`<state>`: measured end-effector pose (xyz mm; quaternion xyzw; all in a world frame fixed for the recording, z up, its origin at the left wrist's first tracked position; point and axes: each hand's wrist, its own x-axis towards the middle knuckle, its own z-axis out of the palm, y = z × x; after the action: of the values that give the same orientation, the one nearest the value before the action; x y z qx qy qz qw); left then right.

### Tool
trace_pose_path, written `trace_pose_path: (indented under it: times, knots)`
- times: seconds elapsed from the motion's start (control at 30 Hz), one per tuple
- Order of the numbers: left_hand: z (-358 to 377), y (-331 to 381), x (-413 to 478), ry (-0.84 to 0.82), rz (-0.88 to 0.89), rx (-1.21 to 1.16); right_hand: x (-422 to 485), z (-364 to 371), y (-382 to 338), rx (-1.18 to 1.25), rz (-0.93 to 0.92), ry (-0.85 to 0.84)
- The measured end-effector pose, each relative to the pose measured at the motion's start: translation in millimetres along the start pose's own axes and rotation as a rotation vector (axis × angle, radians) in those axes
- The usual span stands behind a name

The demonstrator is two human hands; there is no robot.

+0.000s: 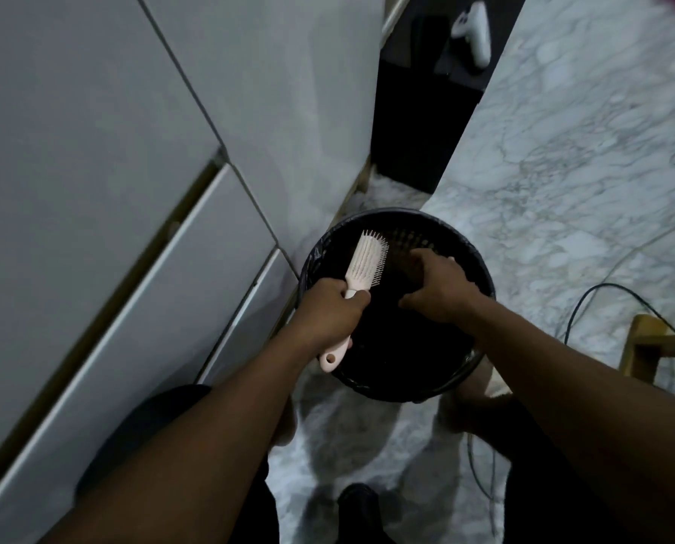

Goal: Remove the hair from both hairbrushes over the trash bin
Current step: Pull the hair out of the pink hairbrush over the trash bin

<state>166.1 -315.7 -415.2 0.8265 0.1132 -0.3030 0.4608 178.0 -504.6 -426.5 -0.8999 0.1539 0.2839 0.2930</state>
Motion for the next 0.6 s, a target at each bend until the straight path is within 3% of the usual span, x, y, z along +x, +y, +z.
trace_pose_path:
  times: [0.2, 0.43, 0.6]
  knots:
    - [-44, 83, -75, 0.169, 0.201, 0.141, -70, -92, -66, -0.094, -0.159, -0.013]
    - [-111, 175, -196, 0.286, 0.376, 0.03, -196, -194, -144, -0.076, -0.406, 0.233]
    - [-156, 210, -290, 0.507, 0.491, 0.121, -297, -230, -195, -0.041, -0.58, 0.334]
